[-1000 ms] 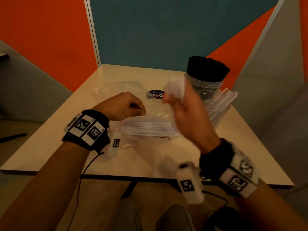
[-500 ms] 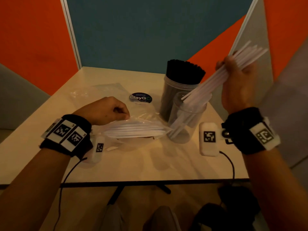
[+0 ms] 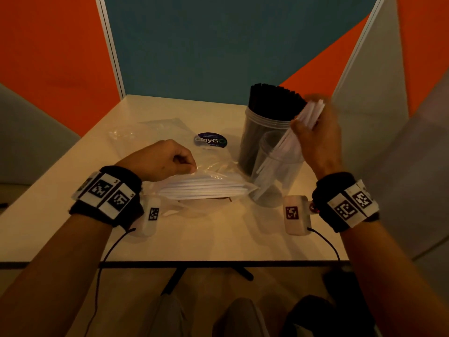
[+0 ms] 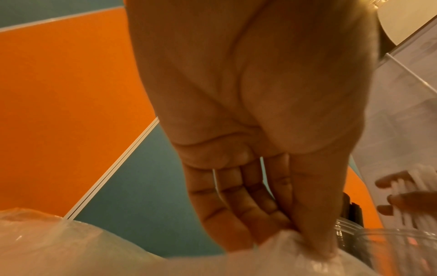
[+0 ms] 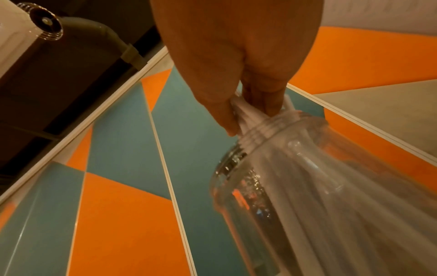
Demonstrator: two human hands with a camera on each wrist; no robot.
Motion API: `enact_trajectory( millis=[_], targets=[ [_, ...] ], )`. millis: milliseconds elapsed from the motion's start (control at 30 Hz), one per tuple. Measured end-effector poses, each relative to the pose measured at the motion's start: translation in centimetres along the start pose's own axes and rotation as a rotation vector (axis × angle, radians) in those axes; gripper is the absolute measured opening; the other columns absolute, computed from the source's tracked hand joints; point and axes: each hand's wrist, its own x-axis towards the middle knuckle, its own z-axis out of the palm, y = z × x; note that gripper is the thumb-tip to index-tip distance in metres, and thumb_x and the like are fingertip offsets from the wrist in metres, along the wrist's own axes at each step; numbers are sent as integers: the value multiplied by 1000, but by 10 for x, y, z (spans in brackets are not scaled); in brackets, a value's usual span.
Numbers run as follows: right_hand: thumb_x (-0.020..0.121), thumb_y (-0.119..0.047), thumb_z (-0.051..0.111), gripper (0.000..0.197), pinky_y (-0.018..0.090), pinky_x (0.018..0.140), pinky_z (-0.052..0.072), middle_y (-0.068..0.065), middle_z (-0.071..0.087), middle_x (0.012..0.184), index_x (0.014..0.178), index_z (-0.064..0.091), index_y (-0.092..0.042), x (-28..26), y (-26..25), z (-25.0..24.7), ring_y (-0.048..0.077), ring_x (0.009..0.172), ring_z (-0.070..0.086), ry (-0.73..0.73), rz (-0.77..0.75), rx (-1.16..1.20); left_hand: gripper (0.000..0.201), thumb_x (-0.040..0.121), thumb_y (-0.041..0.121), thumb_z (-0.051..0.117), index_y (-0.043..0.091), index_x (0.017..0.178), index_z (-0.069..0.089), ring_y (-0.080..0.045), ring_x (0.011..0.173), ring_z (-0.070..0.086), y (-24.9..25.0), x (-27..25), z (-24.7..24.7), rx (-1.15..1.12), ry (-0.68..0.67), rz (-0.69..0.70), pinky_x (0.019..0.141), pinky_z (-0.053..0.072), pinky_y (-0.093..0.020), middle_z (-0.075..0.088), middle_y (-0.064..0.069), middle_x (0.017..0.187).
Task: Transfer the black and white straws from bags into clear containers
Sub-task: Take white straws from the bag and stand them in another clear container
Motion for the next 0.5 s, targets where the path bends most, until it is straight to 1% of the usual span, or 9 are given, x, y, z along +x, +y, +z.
enact_trajectory(
  millis=[33,67,133,167,233,300,367,433,500],
  targets=[
    [89,-20,63,32,34,97,47,1,54,121,119,54,-19,-1,0,0,16,110,54,13,-11,-82,7,88,24,65,29,89,68,7,77,59,0,0,0,3,-1,0,67,40,-6,67,17,88],
    [89,-26,63,24,30,92,46,2,55,118,111,58,-19,-1,3,0,14,105,53,36,-19,-145,7,88,24,64,29,89,69,9,76,59,-1,0,1,2,-2,3,66,40,-4,67,18,87],
    [90,-33,61,32,17,89,36,0,52,123,118,57,-18,-2,4,1,8,109,47,81,-44,-173,7,88,23,64,28,90,69,10,76,59,-1,1,1,2,0,7,65,40,-3,67,18,87],
    [91,-32,60,37,15,92,34,-2,50,126,125,53,-17,-2,4,0,7,114,44,93,-79,-157,7,88,23,64,28,91,69,9,76,59,-2,1,1,1,2,5,66,40,-3,67,17,87],
    [96,-29,53,36,22,95,38,2,53,129,129,52,-16,-2,4,0,13,119,47,56,-125,-172,7,88,23,64,28,91,69,7,77,59,-3,1,2,-6,7,5,67,40,-5,67,16,88],
    [100,-33,43,33,28,80,43,11,63,113,117,62,-13,-3,5,2,25,106,58,-61,-64,-219,7,88,23,65,28,90,69,7,75,60,-3,1,3,-19,5,17,66,40,-4,68,15,88],
    [101,-38,37,44,30,66,40,16,66,95,103,67,-5,-5,2,1,30,87,61,-115,-18,-199,7,88,23,65,27,89,70,10,74,59,-4,1,4,-34,0,23,66,41,-3,69,14,88],
    [101,-41,36,43,22,63,39,9,66,95,103,66,-9,-5,1,1,21,81,58,-97,-29,-144,6,88,23,65,27,89,70,10,73,59,-5,1,5,-40,5,20,66,41,-4,69,14,88],
    [100,-40,39,39,6,68,37,0,64,109,116,63,-15,-6,-2,1,8,94,56,-36,-63,-113,6,88,23,65,27,88,70,9,74,59,-6,1,6,-44,10,19,65,41,-3,69,14,88]
  ],
)
